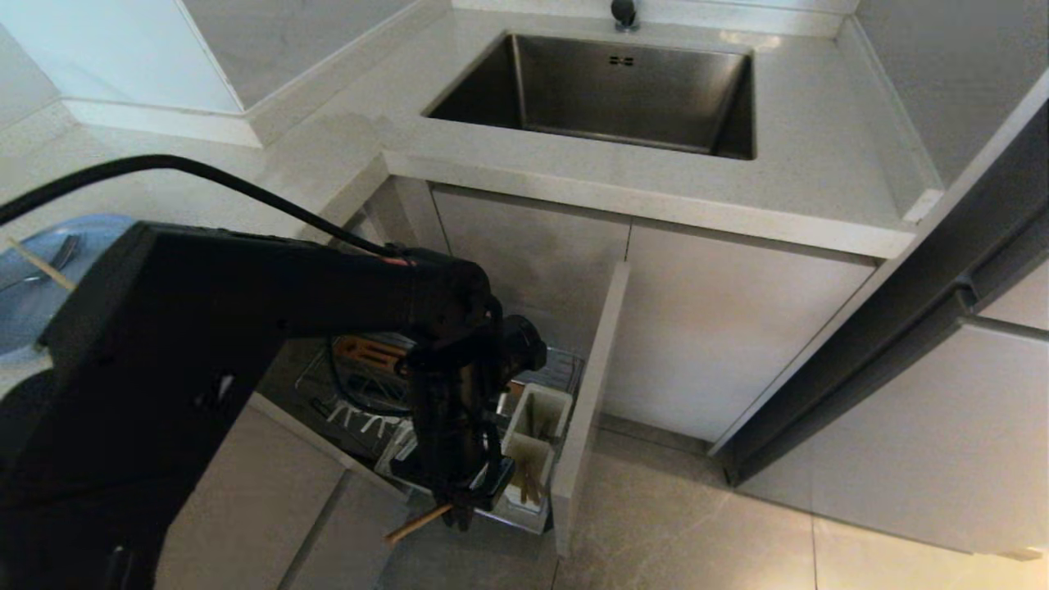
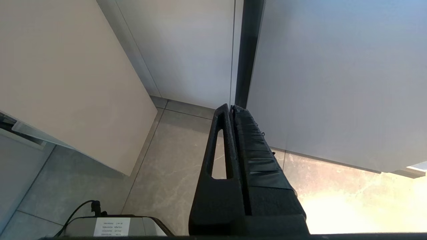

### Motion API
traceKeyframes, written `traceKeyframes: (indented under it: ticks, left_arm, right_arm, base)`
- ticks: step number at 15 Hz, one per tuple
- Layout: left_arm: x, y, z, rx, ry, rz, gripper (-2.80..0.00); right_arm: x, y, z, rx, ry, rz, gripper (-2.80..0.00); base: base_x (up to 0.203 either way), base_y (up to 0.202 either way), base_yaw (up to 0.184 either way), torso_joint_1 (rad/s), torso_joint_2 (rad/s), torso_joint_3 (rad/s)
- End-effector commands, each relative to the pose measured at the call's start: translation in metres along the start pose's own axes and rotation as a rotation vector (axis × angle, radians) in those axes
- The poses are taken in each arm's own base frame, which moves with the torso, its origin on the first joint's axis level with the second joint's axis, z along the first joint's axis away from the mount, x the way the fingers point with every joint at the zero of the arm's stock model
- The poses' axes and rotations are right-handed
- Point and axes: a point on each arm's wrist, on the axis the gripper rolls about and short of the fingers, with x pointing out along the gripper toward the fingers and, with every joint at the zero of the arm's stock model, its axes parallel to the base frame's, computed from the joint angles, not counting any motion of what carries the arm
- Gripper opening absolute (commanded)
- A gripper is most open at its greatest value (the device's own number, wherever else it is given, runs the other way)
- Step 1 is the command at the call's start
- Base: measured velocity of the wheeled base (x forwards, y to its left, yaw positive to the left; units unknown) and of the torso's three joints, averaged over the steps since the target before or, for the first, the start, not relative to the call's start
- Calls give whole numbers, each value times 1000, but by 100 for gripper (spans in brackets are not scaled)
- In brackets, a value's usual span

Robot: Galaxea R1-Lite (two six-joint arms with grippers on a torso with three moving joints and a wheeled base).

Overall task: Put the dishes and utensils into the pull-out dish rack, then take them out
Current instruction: Pick up the chopsticks and place it in the cupboard

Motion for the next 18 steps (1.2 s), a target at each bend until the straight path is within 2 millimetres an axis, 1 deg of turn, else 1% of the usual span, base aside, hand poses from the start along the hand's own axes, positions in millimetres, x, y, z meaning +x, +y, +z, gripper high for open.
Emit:
traceKeyframes:
  ticks: [1, 4, 8, 12, 16, 18]
  left_arm:
    - [14, -3, 12, -12, 15, 22, -280]
    - [21, -6, 22, -33, -7, 17, -280]
    - [29, -8, 32, -36, -16, 14, -280]
    - [38, -9, 42, -48, -61, -2, -280]
    - [45, -9, 47, -63, -60, -1, -280]
    - [47, -11, 49, -101, -70, -6, -280]
  right_arm:
    - [0, 0, 0, 0, -1, 0, -280]
    - [0, 0, 0, 0, -1, 0, -280]
    - [0, 0, 0, 0, -1, 0, -280]
    - [0, 0, 0, 0, -1, 0, -280]
    - [0, 0, 0, 0, -1, 0, -280]
    - [0, 0, 0, 0, -1, 0, -280]
  base:
    - [0, 0, 0, 0, 0, 0]
    - [0, 0, 0, 0, 0, 0]
    - [0, 0, 0, 0, 0, 0]
    - [0, 0, 0, 0, 0, 0]
    - [0, 0, 0, 0, 0, 0]
    - [0, 0, 0, 0, 0, 0]
